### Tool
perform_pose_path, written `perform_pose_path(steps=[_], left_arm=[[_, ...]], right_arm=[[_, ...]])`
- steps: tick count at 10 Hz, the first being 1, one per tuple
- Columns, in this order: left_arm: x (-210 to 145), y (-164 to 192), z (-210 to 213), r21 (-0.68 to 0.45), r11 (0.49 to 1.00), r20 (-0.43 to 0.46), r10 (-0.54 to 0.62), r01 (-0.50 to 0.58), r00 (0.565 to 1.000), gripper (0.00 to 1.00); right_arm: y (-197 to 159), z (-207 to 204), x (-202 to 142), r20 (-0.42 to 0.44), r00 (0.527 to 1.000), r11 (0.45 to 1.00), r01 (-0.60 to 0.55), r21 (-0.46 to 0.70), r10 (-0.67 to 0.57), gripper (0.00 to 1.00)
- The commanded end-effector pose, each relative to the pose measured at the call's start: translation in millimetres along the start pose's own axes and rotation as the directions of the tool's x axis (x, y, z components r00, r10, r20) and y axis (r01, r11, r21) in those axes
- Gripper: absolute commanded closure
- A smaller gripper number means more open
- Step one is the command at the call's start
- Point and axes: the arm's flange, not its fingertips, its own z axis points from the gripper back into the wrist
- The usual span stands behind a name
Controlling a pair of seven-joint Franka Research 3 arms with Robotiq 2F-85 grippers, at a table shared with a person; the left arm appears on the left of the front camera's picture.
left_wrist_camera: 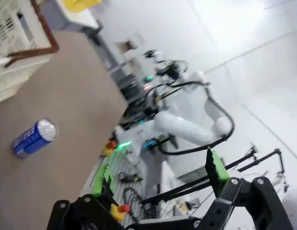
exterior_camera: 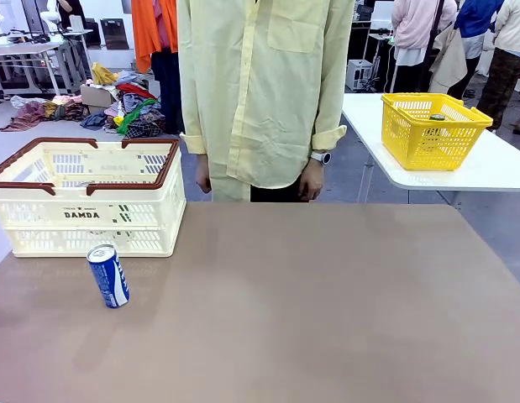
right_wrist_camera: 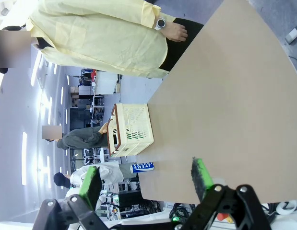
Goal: Place the drinks into the Shopping basket.
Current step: Pick up one drink and place it into the Shopping basket.
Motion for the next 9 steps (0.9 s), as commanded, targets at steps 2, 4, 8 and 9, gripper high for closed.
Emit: perform_pose_path(steps=[2,4,8,9], left_arm=[[6.3,7.3,15.6,-0.090,0.996,0.048,0.008,-0.004,0.999,0.00],[6.3,7.3,15.6,-0.090,0.996,0.048,0.008,-0.004,0.999,0.00],[6.3,7.3,15.6,-0.090,0.996,0.048,0.008,-0.004,0.999,0.00],[6.3,7.3,15.6,-0.090,0.996,0.048,0.008,-0.004,0.999,0.00]], right_arm=[[1.9,1.0,0.8,0.002,1.000,1.000,-0.017,0.021,0.016,0.00],[1.9,1.0,0.8,0.002,1.000,1.000,-0.017,0.021,0.016,0.00],[1.9,1.0,0.8,0.002,1.000,1.000,-0.017,0.021,0.016,0.00],[1.9,1.0,0.8,0.002,1.000,1.000,-0.017,0.021,0.016,0.00]])
